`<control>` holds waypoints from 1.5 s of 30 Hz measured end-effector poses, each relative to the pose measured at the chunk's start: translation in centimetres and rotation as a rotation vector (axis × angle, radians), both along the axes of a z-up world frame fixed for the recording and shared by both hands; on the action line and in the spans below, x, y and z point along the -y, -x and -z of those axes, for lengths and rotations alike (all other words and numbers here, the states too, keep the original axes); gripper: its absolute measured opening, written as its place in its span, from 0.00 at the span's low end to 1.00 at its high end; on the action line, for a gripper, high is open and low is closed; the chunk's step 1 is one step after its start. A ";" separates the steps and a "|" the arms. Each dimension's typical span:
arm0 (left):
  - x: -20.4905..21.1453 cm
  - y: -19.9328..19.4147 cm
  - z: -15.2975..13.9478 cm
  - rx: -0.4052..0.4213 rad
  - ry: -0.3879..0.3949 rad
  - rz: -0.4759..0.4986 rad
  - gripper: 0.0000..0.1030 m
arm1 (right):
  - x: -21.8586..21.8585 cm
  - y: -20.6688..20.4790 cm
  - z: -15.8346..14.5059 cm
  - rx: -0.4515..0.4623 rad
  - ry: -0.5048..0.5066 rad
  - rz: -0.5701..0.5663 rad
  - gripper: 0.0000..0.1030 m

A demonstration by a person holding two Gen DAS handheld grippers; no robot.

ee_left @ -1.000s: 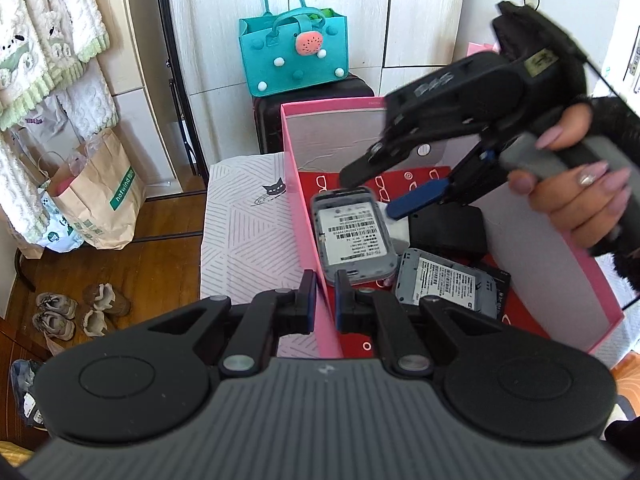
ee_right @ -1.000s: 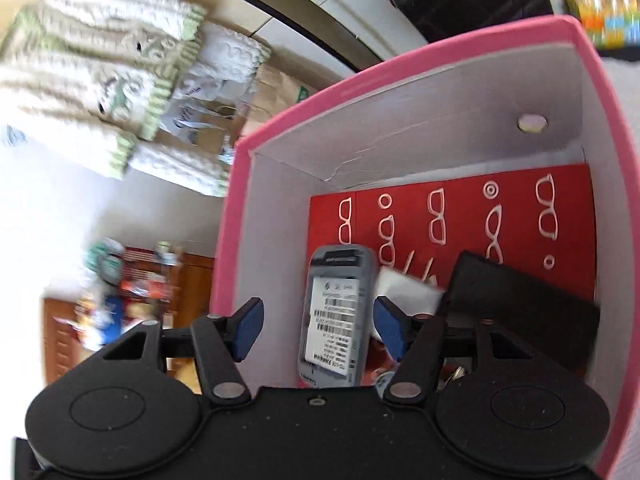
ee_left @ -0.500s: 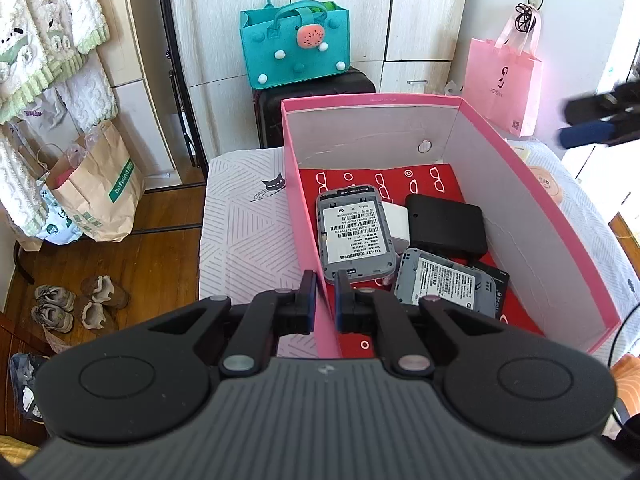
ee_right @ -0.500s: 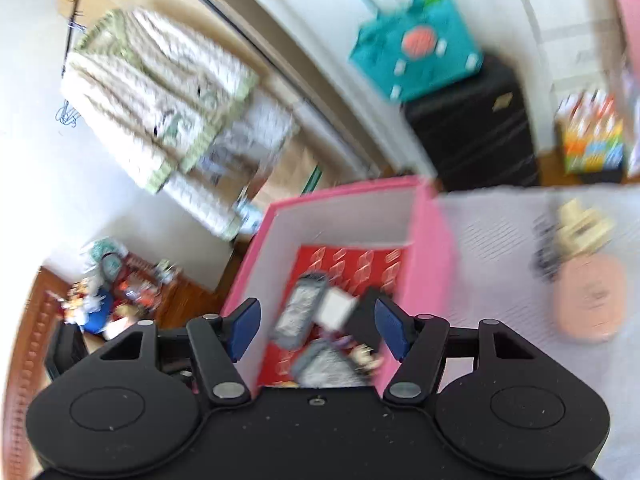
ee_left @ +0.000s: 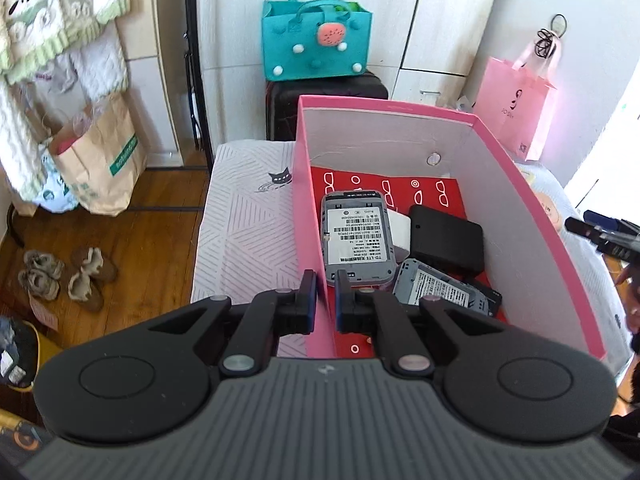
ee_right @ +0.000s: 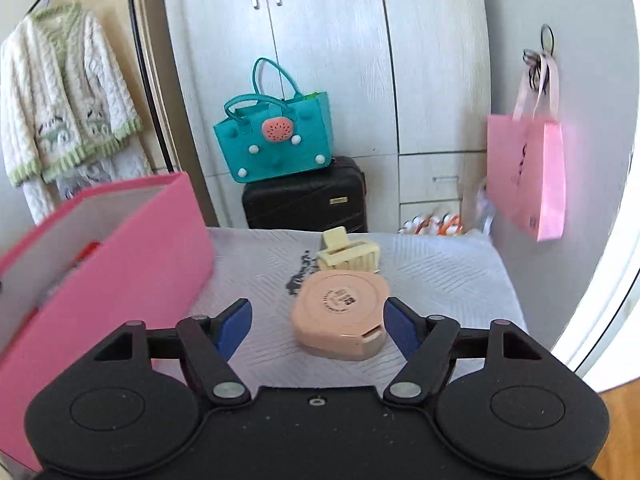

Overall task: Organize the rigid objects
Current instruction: 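Move the right gripper back over the peach round case, then close the right gripper on the peach round case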

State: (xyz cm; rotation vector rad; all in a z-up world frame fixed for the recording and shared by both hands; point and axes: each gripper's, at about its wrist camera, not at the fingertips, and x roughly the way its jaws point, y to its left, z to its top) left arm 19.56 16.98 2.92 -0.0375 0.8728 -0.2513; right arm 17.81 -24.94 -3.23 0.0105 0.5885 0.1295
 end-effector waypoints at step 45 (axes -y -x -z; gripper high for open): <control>0.9 0.1 -0.4 0.000 -0.025 -0.059 0.06 | 0.0 -0.8 2.3 -0.195 -0.047 0.050 0.77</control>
